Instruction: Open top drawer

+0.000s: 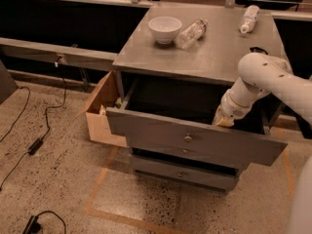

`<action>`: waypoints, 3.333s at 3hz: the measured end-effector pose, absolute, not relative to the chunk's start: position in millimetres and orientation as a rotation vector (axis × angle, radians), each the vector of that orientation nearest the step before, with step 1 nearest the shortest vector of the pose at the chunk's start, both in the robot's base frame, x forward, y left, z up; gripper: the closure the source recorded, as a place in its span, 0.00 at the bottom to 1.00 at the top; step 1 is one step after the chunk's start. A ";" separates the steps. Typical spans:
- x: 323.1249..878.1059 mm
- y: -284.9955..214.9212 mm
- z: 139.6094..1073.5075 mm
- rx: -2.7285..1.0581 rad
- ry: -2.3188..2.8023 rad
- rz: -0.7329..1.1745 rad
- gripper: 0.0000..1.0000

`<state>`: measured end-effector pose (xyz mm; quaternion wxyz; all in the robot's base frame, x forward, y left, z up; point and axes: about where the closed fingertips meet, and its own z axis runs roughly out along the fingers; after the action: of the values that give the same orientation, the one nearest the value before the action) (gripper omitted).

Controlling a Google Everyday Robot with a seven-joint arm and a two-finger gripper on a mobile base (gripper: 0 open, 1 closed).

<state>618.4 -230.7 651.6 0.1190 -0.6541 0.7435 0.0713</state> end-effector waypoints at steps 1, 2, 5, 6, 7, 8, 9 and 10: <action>603.2 -224.5 649.2 -1.980 2.146 0.302 1.00; 581.2 -220.9 650.1 -2.007 2.133 0.360 1.00; 483.4 -197.6 641.7 -2.094 2.123 0.591 1.00; 462.5 -190.1 642.4 -2.117 2.115 0.640 1.00; 457.7 -184.1 652.6 -2.105 2.100 0.633 1.00; 468.3 -178.5 676.5 -2.044 2.072 0.558 1.00; 481.1 -180.5 706.3 -1.928 2.032 0.504 1.00; 490.1 -190.2 739.4 -1.768 2.009 0.478 1.00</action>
Offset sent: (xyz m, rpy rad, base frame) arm -0.0693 0.0124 0.0027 0.0608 0.1347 0.1090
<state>490.1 -190.2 739.4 0.2098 -0.6359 0.7226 0.1720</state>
